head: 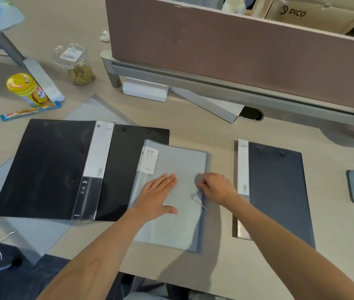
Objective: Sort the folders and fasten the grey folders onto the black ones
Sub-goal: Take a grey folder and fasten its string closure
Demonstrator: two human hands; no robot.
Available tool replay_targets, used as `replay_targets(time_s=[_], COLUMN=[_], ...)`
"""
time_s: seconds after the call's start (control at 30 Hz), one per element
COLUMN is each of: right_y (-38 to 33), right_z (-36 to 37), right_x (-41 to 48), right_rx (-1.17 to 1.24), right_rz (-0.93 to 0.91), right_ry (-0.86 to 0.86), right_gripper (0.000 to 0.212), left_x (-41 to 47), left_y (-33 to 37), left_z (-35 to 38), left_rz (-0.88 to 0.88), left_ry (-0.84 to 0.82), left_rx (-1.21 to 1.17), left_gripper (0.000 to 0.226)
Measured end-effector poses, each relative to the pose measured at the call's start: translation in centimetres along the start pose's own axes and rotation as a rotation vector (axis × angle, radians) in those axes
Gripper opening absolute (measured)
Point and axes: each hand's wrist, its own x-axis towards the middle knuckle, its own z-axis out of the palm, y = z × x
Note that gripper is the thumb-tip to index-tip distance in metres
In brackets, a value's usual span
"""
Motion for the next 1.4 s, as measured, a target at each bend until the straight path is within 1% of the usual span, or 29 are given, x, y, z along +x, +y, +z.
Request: replay_targets(time_s=[0.03,0.07,0.13,0.2,0.27,0.33,0.4,0.43,0.5,0.53,0.6,0.67,0.73,0.8,0.83,0.93,1.0,1.07,1.13,1.2,1.27,1.3,1.33,1.4], right_y=[0.8,1.2,1.1,0.4,-0.7,-1.7,-2.8,-3.2,-3.9,-4.1,-4.3,-4.1,-3.5,-2.4,-1.7,-0.4,-0.2,-0.4,-1.1,-1.9,-2.1,-2.0,-1.8,-1.4], right_z=[0.2,0.5,1.8,3.0,3.4,3.6,3.8,4.0,3.8,3.6,3.3,2.8,2.6,2.2,2.2,2.1,1.9,1.8,1.8,1.9,2.0,2.0,2.0,2.0], right_x=[-0.8,-1.8,-3.9,-5.0,-5.1,-4.5,-3.5,-3.1,-2.2,-1.7,-1.1,-0.7,-0.7,-1.3,-1.6,-2.7,-3.2,-3.8,-4.3,-4.8,-5.0,-5.1,-5.1,-5.2], right_rx=[0.0,-0.014,-0.106,-0.204,-0.304,-0.354,-0.344,-0.325,-0.206,-0.133,-0.002,0.105,0.259,0.453,0.511,0.526,0.55,0.585,0.64,0.724,0.808,0.835,0.851,0.876], right_rz=[-0.02,-0.08,-0.262,-0.386,-0.418,-0.401,-0.388,-0.388,-0.324,-0.263,-0.168,-0.069,0.045,0.202,0.255,0.327,0.367,0.387,0.378,0.385,0.403,0.421,0.443,0.486], right_ry=[-0.002,0.014,0.093,0.137,0.139,0.166,0.163,0.149,0.132,0.111,0.091,0.074,0.11,0.153,0.171,0.191,0.201,0.189,0.155,0.133,0.14,0.146,0.15,0.145], right_gripper=[0.015,0.013,0.009,0.024,0.033,0.036,0.035,0.031,0.012,0.007,0.01,0.013,0.014,0.013,0.012,0.017,0.023,0.026,0.031,0.033,0.028,0.023,0.019,0.014], left_x=[0.0,0.0,0.0,0.0,0.0,-0.1,-0.1,-0.1,0.0,0.0,0.0,-0.1,-0.1,0.0,-0.1,-0.9,-1.9,-3.0,-3.5,-3.5,-3.3,-3.1,-3.1,-3.1], left_y=[0.0,0.0,0.2,0.4,0.6,0.8,0.8,0.8,0.9,0.9,1.0,0.9,1.1,1.4,1.6,1.6,1.3,1.0,1.0,1.0,0.8,0.5,0.2,-0.2], left_z=[0.1,0.1,0.1,0.0,-0.1,-0.3,-0.3,-0.3,-0.3,-0.3,-0.4,-0.5,-0.6,-0.9,-1.0,-1.5,-1.9,-2.3,-2.7,-3.1,-3.7,-4.0,-4.2,-4.6], left_rz=[0.002,0.001,-0.007,-0.015,-0.026,-0.034,-0.037,-0.038,-0.042,-0.042,-0.042,-0.044,-0.048,-0.052,-0.062,-0.135,-0.277,-0.461,-0.602,-0.66,-0.721,-0.75,-0.762,-0.741], left_ry=[0.002,0.002,-0.005,-0.013,-0.017,-0.03,-0.04,-0.04,-0.037,-0.035,-0.028,-0.036,-0.046,-0.059,-0.071,-0.044,0.048,0.117,0.148,0.232,0.297,0.31,0.324,0.337], left_rx=[0.001,0.002,0.018,0.021,0.013,0.019,0.042,0.054,0.058,0.054,0.043,0.043,0.052,0.061,0.06,0.017,-0.064,-0.186,-0.403,-0.588,-0.734,-0.848,-0.993,-1.24], left_gripper=[0.104,0.104,0.102,0.1,0.099,0.1,0.1,0.102,0.107,0.109,0.108,0.101,0.098,0.099,0.099,0.095,0.091,0.093,0.095,0.09,0.088,0.087,0.083,0.063])
